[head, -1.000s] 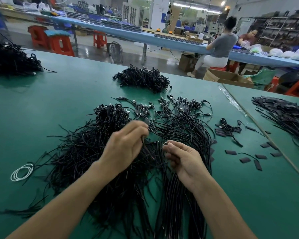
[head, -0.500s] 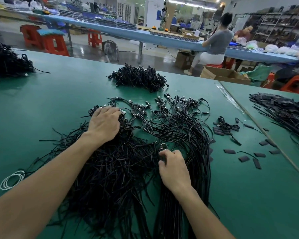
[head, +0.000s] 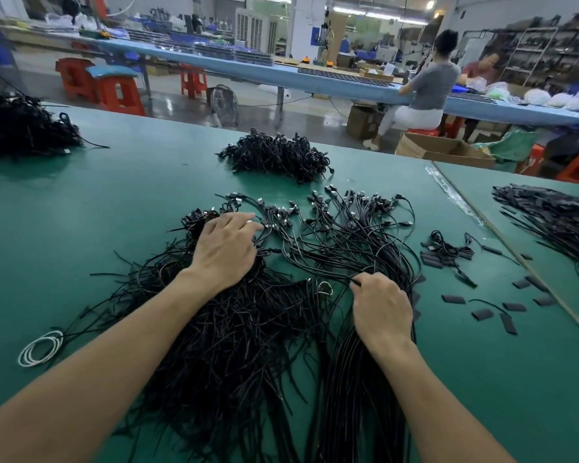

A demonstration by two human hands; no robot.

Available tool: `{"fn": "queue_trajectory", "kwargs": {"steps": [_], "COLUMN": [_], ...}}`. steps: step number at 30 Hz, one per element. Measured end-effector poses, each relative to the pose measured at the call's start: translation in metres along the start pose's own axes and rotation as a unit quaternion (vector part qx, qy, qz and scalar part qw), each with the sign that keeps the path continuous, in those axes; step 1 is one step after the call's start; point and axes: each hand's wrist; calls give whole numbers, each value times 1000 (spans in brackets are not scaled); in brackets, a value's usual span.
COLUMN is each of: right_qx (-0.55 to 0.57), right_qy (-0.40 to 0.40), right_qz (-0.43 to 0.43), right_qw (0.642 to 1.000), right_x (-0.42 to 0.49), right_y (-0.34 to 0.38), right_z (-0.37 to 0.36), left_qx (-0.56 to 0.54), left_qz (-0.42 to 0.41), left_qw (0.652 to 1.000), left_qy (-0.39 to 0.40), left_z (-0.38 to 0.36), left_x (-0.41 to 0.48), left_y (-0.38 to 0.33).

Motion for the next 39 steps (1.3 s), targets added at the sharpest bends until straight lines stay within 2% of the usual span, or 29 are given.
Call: {"fn": "queue_trajectory", "kwargs": {"steps": [2, 4, 6, 7, 9, 11, 14, 17, 19, 20, 22, 24, 25, 28, 31, 33, 35, 37, 39], "right_qx": [57, 145, 271, 321, 382, 422, 396, 300, 256, 219, 135, 118, 150, 287, 353, 379, 411, 432, 441], "right_qy": [-8, 10, 49, 55, 22, -32, -97, -128, -105, -65, 41, 135, 164, 169, 83, 34, -2, -20, 3], "right_qz": [26, 71, 120, 140, 165, 142, 60, -25, -53, -56, -29, 49, 95, 178, 167, 128, 80, 57, 63], "right_qw": [998, 987, 954, 935, 909, 895, 911, 945, 959, 972, 990, 983, 970, 926, 917, 916, 908, 900, 895], "right_x": [-1, -3, -9, -13, -22, -26, -21, -14, -11, -10, -10, -16, -19, -32, -37, -36, -33, -29, -27], "right_y": [7, 17, 30, 35, 38, 30, 5, -23, -37, -41, -42, -35, -30, -13, -6, -9, -14, -17, -14], "right_z": [11, 24, 39, 47, 62, 71, 72, 64, 59, 57, 55, 56, 56, 56, 51, 48, 47, 47, 47], "left_qx": [-47, -114, -197, -236, -311, -383, -390, -338, -291, -272, -232, -168, -143, -134, -218, -313, -409, -513, -595], "left_qz": [-55, -110, -131, -128, -90, -15, 61, 5, -62, -88, -105, -83, -72, -52, -38, -12, 12, 31, 32], "left_qw": [997, 981, 960, 953, 943, 923, 912, 910, 914, 924, 958, 982, 986, 988, 971, 942, 893, 809, 718], "left_qy": [36, 115, 149, 138, 77, 5, -114, -239, -274, -252, -133, 12, 45, 54, 91, 125, 187, 286, 359], "left_z": [-2, -4, -7, -8, -9, -6, 5, 28, 46, 54, 63, 64, 61, 51, 41, 39, 42, 47, 51], "left_x": [-1, -5, -10, -13, -18, -23, -26, -32, -37, -40, -43, -46, -48, -53, -59, -63, -68, -73, -80], "left_y": [-19, -41, -57, -62, -67, -65, -56, -53, -57, -60, -67, -75, -78, -86, -89, -88, -88, -92, -99]}}
Point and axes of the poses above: each hand's wrist, its own x-axis towards the middle knuckle, its own z-axis out of the back of the hand, y = z × x, and after that the axes turned 4 degrees about -x, right-handed
